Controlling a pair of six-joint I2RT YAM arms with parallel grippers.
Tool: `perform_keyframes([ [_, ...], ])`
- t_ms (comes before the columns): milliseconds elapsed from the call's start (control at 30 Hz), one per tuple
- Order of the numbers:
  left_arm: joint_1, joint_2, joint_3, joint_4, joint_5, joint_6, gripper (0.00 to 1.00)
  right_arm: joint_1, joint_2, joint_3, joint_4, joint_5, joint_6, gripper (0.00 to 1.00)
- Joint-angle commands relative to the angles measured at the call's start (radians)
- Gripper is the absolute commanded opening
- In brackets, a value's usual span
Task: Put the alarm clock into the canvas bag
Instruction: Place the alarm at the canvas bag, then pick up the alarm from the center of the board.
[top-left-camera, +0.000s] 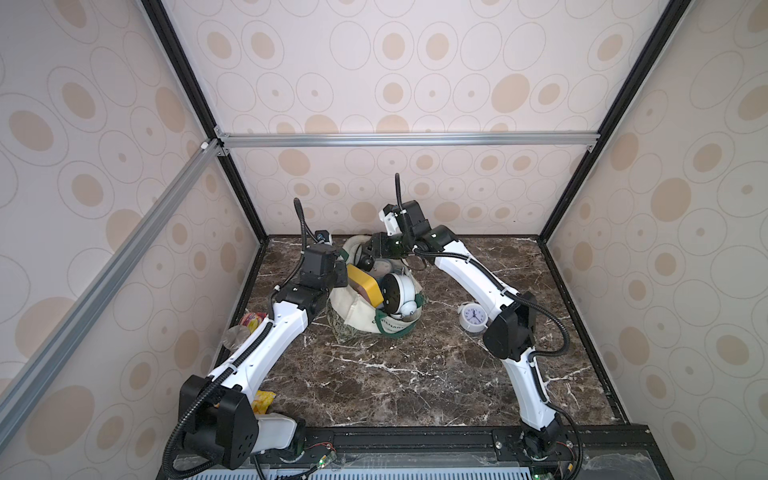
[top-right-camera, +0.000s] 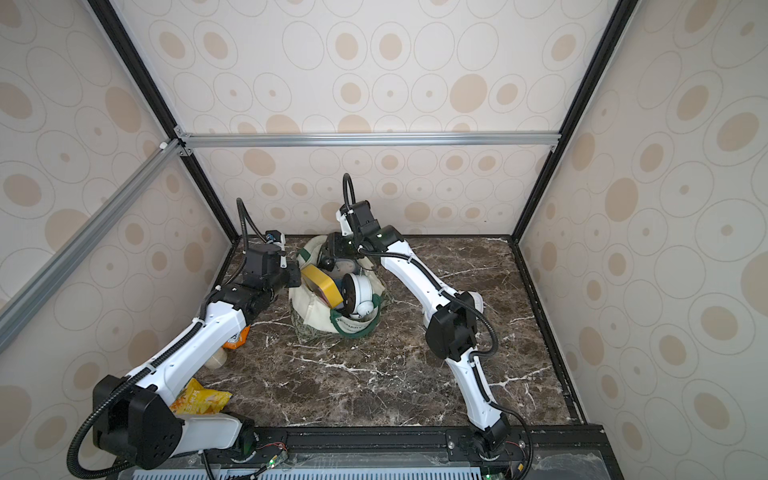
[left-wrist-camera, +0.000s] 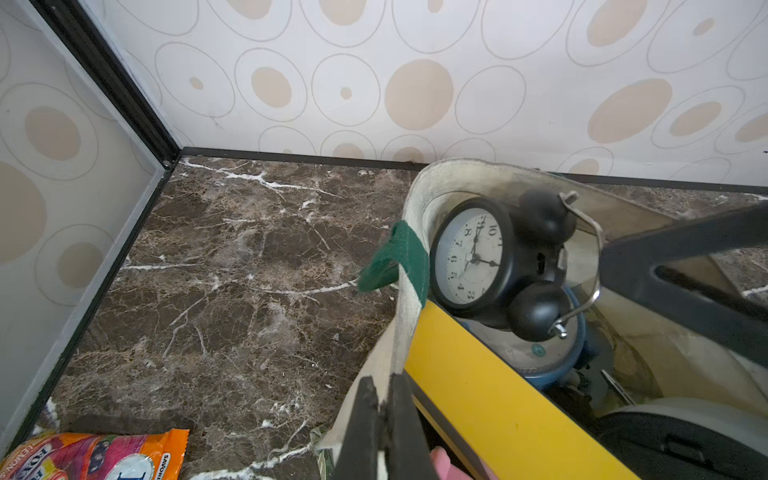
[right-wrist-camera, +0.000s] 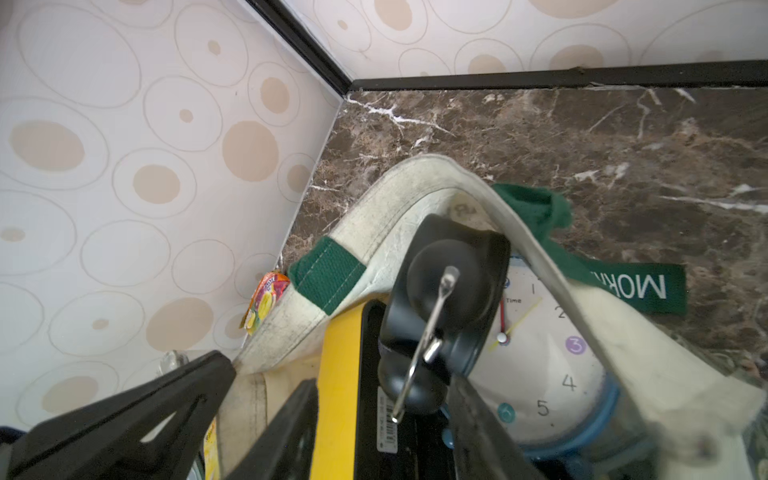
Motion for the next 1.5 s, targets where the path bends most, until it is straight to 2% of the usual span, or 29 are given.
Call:
perform_keyframes([
  [0,0.011,-0.036,0.006,0.025,-0.012,-0.016,0.0,0.006,-0.01,0.067,-0.074,0.038,-0.078,0.6],
  [133,0.011,-0.036,-0.008,0.028,-0.019,-0.013,0.0,0.019,-0.108,0.019,-0.055,0.07,-0.157,0.63],
  [200,0.011,-0.044,-0.007,0.019,-0.009,-0.011,0.0,0.02,-0.162,-0.011,-0.062,0.078,-0.184,0.68],
  [333,0.011,-0.077,-0.043,0.054,0.035,0.009,0.0,0.017,-0.302,-0.178,-0.07,0.136,-0.247,0.75],
  [500,0.011,-0.094,-0.045,0.051,0.072,0.025,0.0,-0.007,-0.574,-0.562,0.036,0.199,-0.266,0.87],
  [600,0.011,-0.102,-0.055,0.065,0.108,0.03,0.0,-0.046,-0.728,-0.766,0.056,0.226,-0.254,0.9],
  [767,0.011,-0.114,-0.07,0.055,0.119,0.028,0.0,-0.192,-0.98,-1.131,0.092,0.299,-0.192,0.97],
  [900,0.011,-0.128,-0.078,0.05,0.179,0.038,0.0,-0.315,-1.092,-1.369,0.112,0.343,-0.145,1.0],
  [967,0.011,-0.14,-0.082,0.045,0.197,0.042,0.04,-0.357,-1.113,-1.461,0.142,0.34,-0.148,1.0],
  [1067,0.011,-0.157,-0.103,0.048,0.203,0.05,0.08,-0.402,-1.068,-1.509,0.17,0.323,-0.148,1.0],
  [1300,0.011,-0.175,-0.115,0.04,0.188,0.043,0.08,-0.413,-0.847,-1.437,0.156,0.36,-0.146,1.0],
  [1467,0.011,-0.179,-0.118,0.045,0.188,0.037,0.08,-0.412,-0.737,-1.405,0.202,0.292,-0.146,1.0],
])
